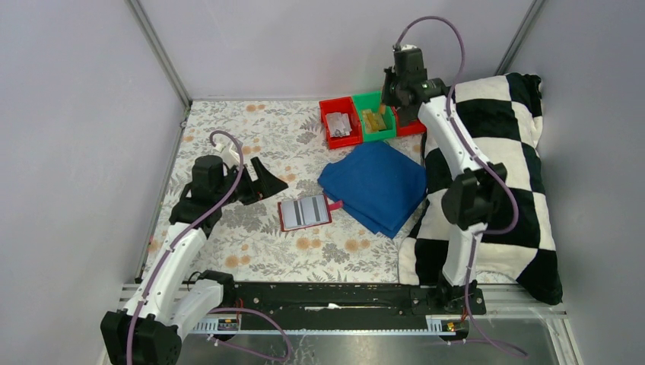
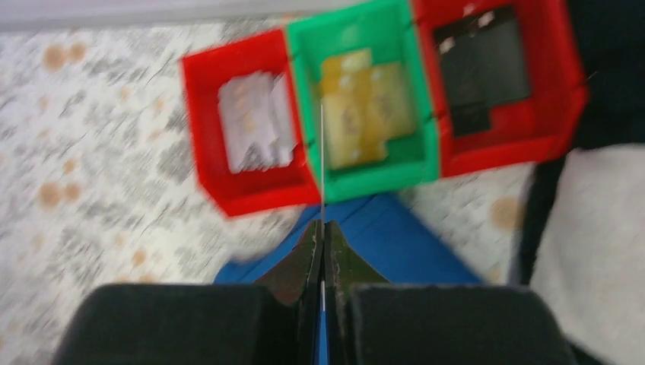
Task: Take the credit cards out of the card holder
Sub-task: Place the credit card in the storage box.
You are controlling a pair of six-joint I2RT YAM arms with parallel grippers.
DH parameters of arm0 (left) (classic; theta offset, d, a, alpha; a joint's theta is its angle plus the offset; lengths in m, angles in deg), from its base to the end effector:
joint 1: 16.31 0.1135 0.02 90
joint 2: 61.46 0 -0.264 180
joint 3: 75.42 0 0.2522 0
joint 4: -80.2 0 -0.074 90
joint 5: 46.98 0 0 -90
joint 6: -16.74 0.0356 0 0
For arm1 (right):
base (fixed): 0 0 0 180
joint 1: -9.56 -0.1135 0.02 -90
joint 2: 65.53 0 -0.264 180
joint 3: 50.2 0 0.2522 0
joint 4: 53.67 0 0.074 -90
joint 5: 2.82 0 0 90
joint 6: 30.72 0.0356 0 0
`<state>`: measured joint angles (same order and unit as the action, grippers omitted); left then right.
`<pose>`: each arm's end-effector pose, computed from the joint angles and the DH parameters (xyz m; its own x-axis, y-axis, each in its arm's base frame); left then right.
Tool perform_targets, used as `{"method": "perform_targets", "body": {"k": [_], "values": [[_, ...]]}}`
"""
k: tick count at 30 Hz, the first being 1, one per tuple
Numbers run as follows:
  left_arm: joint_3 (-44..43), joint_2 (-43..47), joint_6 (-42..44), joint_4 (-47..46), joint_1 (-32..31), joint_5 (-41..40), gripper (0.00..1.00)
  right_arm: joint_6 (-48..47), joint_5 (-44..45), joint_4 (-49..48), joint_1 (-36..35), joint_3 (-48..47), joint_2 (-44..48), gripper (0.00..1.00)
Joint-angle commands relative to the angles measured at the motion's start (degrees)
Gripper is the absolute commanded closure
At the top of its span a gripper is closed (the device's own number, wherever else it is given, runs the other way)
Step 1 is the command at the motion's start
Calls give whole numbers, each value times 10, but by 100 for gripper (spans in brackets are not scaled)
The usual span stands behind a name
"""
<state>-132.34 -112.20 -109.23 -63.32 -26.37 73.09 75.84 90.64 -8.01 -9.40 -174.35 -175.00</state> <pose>0.1881 -0.0515 0.2922 -0.7410 -0.3848 -0.5503 0.1753 0.6802 -0.7117 0.4224 0.1428 0.3699 -0.5451 0.1136 -0.8306 -0.1252 0.9686 0.2146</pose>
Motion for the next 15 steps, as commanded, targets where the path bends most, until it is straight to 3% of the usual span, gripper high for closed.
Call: {"method": "perform_targets", "body": {"k": [1,4,10,15], "values": [[0,5,10,-14,3,-9,15,-89,66,135,34,-169,-128,100],[11,11,3,-29,3,-8,12,-123,49,129,41,-253,-193,100],[30,20,4,-63,3,-6,7,-171,4,-57,46,-145,-185,100],[45,3,-1,-92,3,3,7,-179,-99,-67,52,-189,-238,100]]}}
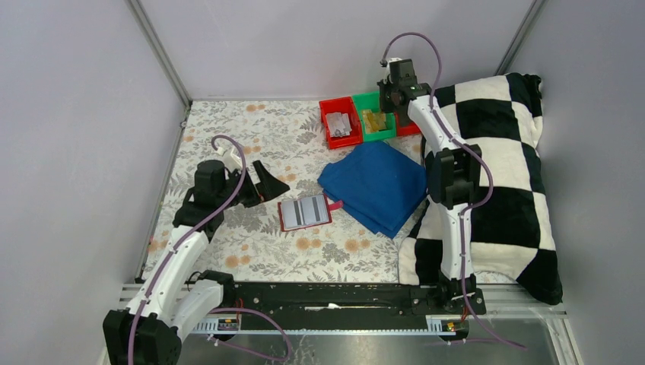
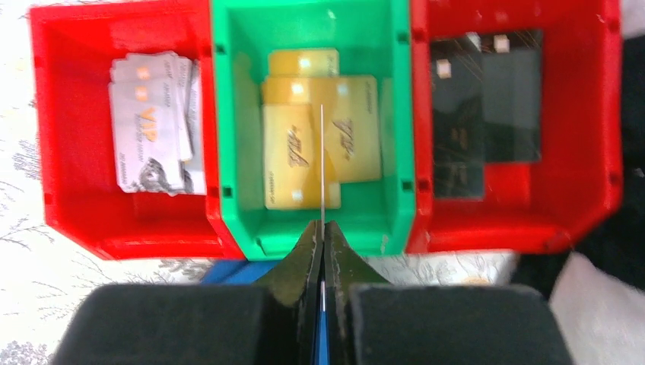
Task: Take the credit cards out of the card holder
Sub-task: Place the credit card in the storage box.
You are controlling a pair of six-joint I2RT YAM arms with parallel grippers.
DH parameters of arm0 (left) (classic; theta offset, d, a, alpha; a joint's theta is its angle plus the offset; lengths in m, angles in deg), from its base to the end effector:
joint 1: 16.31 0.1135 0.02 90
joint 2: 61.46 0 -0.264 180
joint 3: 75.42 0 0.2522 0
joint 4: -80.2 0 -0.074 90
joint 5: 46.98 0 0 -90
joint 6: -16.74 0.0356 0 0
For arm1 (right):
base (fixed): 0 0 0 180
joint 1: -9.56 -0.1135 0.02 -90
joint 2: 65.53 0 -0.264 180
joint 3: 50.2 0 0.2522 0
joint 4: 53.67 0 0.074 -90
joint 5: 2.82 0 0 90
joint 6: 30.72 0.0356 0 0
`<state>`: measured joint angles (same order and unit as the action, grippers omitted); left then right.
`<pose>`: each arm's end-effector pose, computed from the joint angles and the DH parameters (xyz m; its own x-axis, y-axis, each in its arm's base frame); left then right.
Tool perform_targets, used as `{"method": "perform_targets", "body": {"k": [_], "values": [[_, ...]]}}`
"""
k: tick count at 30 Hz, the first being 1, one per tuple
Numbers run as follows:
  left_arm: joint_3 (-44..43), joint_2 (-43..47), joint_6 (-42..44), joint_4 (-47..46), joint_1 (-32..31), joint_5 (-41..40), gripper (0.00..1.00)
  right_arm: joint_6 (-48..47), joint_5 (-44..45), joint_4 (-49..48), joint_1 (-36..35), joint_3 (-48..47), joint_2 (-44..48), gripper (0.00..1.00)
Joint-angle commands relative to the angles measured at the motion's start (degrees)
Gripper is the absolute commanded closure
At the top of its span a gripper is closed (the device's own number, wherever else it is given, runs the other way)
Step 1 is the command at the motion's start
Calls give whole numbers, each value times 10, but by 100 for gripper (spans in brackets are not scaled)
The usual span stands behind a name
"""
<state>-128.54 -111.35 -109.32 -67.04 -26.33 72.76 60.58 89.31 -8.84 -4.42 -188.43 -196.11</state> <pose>0.1870 -0.0510 0.2779 -0.7315 -0.3898 -0.5595 0.1800 0.6810 -0.7098 0.5136 0.1265 0.2814 -0.5911 -0.1238 -0.7970 -0.1993 0.9799 -0.0044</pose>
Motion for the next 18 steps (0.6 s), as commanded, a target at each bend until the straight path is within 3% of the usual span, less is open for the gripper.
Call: {"method": "perform_targets", "body": {"k": [1,8,18], "values": [[5,-13,2,-57,3,12,7,-26,-94,-53,3,-65,-50,100],[0,-50,10,-76,3,40,6,-28,-98,-56,15,-95,-95,98],[1,-102,-18,-123,3,53,6,-42,-200,-43,38,-132,-149,93]]}}
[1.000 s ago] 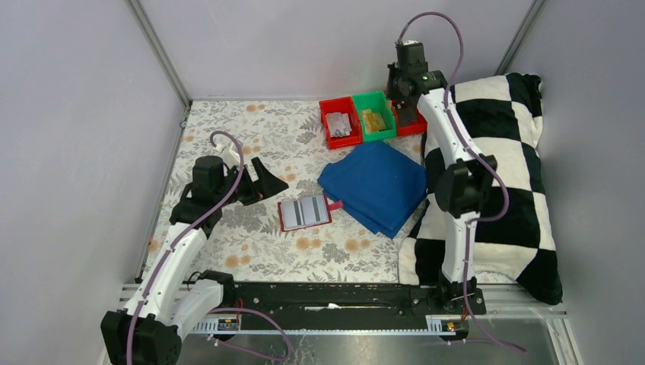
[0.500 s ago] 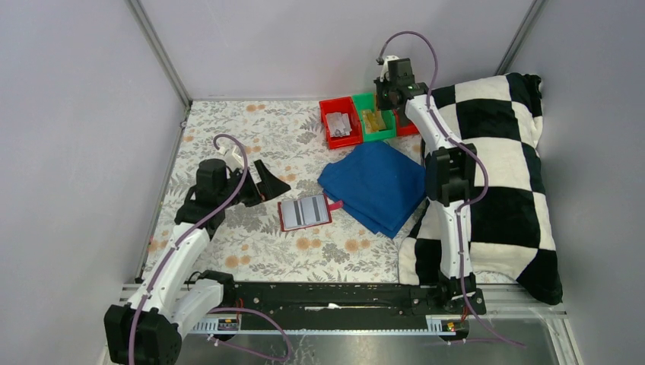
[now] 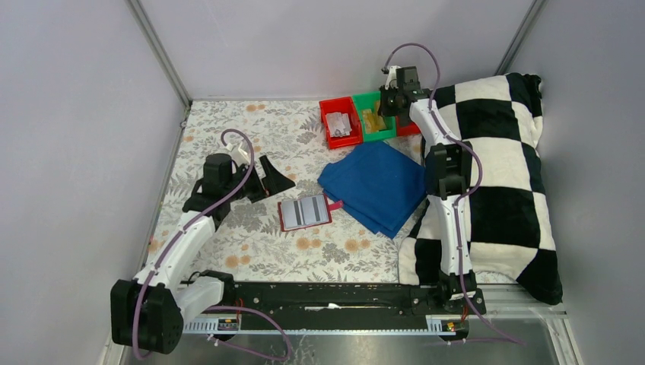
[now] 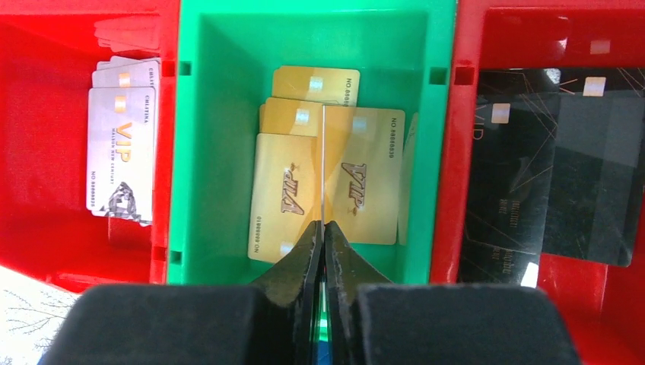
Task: Take the credit cards out of the card holder
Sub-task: Place the credit card in the storage box.
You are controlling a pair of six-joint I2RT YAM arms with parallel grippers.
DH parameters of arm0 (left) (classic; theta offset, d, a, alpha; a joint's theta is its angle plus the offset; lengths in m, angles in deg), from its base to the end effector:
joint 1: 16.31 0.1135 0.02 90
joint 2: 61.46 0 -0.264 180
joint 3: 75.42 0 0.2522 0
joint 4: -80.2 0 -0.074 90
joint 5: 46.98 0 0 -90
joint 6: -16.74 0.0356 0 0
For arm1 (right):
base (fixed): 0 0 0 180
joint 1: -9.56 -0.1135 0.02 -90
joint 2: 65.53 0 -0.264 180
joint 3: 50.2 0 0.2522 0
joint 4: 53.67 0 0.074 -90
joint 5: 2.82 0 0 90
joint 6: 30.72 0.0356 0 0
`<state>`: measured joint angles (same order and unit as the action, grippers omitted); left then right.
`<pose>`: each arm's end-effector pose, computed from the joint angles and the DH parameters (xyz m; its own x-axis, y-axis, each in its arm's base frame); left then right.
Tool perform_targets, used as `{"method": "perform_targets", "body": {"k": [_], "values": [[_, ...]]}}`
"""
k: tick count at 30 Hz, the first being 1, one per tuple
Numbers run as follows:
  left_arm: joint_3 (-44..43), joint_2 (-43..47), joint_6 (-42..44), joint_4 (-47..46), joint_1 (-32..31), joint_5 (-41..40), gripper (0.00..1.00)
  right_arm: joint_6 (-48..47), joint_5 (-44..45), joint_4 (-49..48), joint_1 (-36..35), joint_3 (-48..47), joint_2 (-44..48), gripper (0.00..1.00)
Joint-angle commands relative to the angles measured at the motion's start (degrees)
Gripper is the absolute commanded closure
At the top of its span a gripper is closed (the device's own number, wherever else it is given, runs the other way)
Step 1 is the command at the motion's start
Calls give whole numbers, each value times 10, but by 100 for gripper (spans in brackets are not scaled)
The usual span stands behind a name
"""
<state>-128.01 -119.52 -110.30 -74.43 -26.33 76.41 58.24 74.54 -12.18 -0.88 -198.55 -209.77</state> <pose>0.2137 -0.0576 0.2603 -0.7708 -0.3746 -0.5154 0.1833 0.6444 -0.7424 0.5613 0.1113 0.2198 -0.5906 -0.1268 -0.7969 -0.3586 0.9260 0.1184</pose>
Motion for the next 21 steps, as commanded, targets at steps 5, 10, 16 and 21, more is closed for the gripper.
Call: {"method": "perform_targets", "body": {"k": [5,10,16,21], "values": [[-13,-35,-8,-53,3,13,6,5,-85,-27,4,-49,-37,93],[-19,-47,5,-47,3,6,7,56,-141,-43,4,-76,-67,87],[-39,-63,21,-16,3,15,7,91,-108,-78,4,-57,-48,36],[-35,-46,23,-12,3,18,7,82,-54,-87,4,-41,11,32]]}}
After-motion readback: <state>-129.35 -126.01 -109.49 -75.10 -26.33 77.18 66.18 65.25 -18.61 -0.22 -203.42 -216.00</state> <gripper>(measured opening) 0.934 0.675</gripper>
